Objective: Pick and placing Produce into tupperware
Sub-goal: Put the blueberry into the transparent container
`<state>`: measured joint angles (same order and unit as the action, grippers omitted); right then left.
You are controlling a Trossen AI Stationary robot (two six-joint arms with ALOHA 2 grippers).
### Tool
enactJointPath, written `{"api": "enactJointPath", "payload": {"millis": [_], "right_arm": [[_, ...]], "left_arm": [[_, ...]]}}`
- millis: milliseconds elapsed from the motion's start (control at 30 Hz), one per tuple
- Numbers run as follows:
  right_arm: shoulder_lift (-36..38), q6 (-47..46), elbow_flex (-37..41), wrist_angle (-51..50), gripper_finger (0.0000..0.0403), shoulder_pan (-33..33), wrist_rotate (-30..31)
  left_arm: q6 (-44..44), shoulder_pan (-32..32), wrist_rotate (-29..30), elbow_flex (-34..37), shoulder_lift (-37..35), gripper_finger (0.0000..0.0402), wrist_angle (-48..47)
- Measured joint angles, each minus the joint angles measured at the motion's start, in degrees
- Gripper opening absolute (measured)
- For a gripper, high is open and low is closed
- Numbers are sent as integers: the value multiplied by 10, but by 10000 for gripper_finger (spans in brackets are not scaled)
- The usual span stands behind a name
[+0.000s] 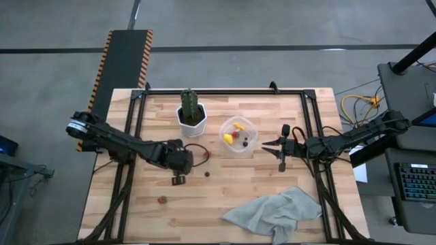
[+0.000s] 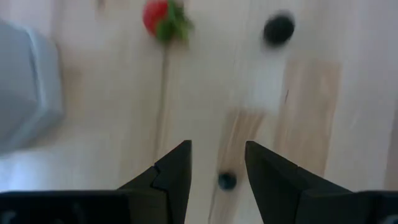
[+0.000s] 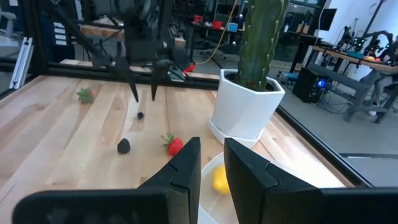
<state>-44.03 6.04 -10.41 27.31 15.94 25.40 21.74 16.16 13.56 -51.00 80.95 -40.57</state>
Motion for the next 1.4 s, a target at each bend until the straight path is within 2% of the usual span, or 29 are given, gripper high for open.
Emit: {"api": "enactJointPath", "payload": {"millis": [200, 900, 1400], "right_arm": [[0, 0, 0, 0, 63, 0, 0], [0, 0, 0, -1, 63, 0, 1], [0, 0, 0, -4, 63, 0, 1]], "left_arm": [[5, 14, -17, 39, 3, 135, 2], [21, 19, -36, 102, 5, 134, 79], [22, 19, -37, 113, 5, 134, 101]]}}
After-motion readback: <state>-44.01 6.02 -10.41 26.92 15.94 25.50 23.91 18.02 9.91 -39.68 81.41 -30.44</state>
